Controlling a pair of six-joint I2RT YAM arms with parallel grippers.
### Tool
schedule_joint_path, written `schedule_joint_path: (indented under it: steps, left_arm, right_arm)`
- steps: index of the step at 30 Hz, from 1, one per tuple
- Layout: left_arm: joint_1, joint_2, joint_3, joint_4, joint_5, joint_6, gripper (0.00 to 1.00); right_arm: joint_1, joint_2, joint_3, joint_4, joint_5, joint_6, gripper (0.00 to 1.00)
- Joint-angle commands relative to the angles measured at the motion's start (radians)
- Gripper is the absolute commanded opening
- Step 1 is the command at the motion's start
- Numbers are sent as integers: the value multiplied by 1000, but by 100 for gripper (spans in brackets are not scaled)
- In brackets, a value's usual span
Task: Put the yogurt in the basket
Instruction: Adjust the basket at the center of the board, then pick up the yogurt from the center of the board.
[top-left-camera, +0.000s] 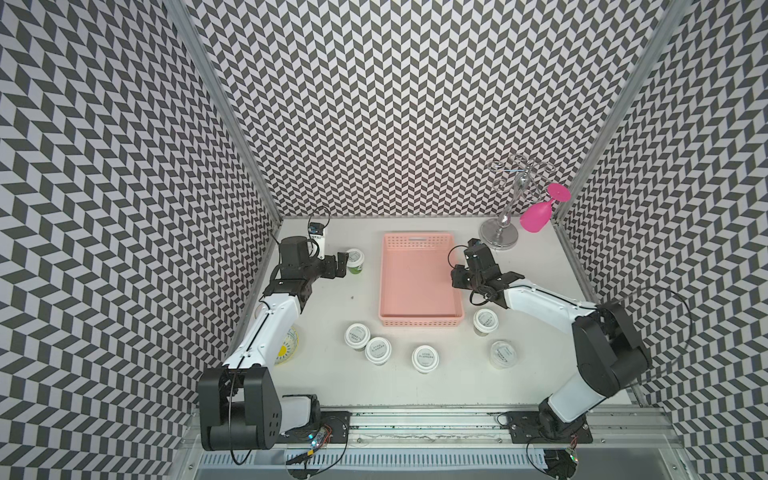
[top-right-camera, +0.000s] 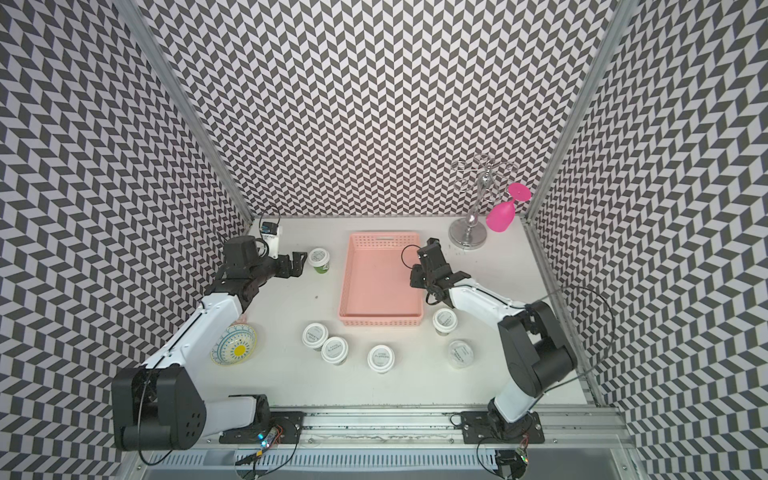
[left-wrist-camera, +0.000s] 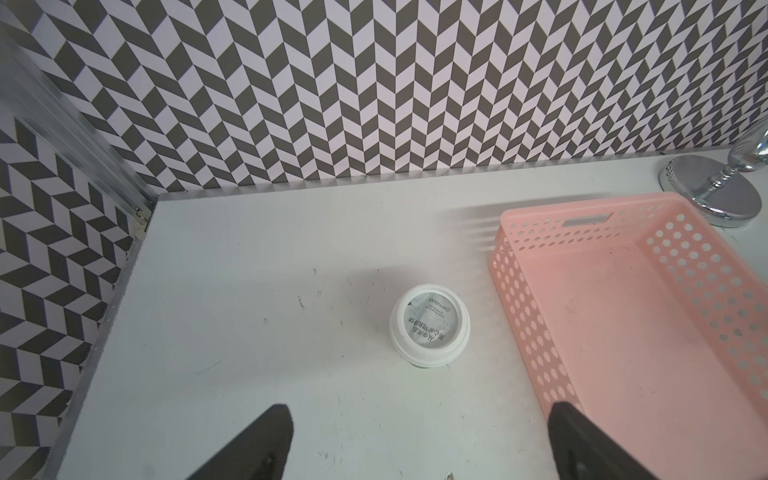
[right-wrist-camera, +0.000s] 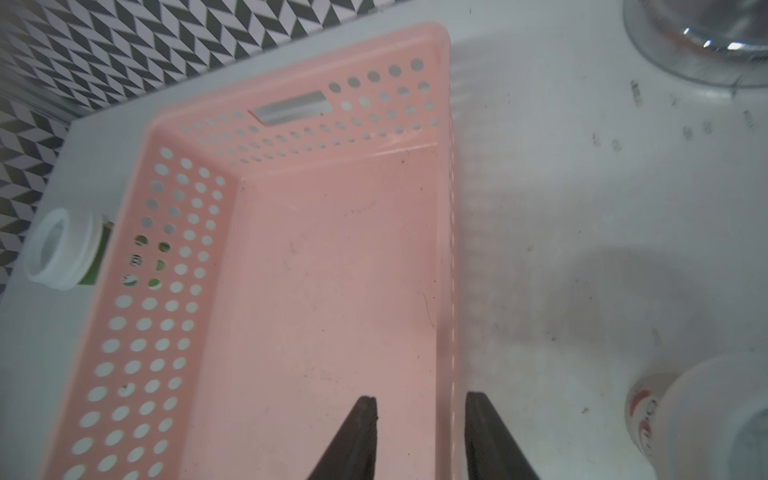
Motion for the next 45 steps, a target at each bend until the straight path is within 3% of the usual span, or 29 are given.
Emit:
schedule_joint_path:
  steps: [1,6,14,16,21,29,45]
  left_arm:
    - [-7,17,28,7,-11,-9,100]
    - [-23,34,25,9,-20,-16,100]
    - [-43,58,27,12,-43,-21,100]
    - [-49,63,33,10,-58,-19,100]
    - [-54,97,43,4,-68,-24,100]
    - [-60,145,72,-9,-82,-39,100]
    - [-118,371,291,-163,-213,-83,100]
  right_arm:
    - [-4,-107,-31,-14,60,-37,44]
    - [-6,-259,-88,-31,105,-57,65]
    - [-5,-489,-162,-25,201,-151,79]
    - [-6,-552,-178,-24,227,-183,90]
    - [-4,-677,-195,-29,294,-259,100]
    - [-4,-842,-314,67,373,-322,100]
    - [-5,-884,-372,106,445,-332,99]
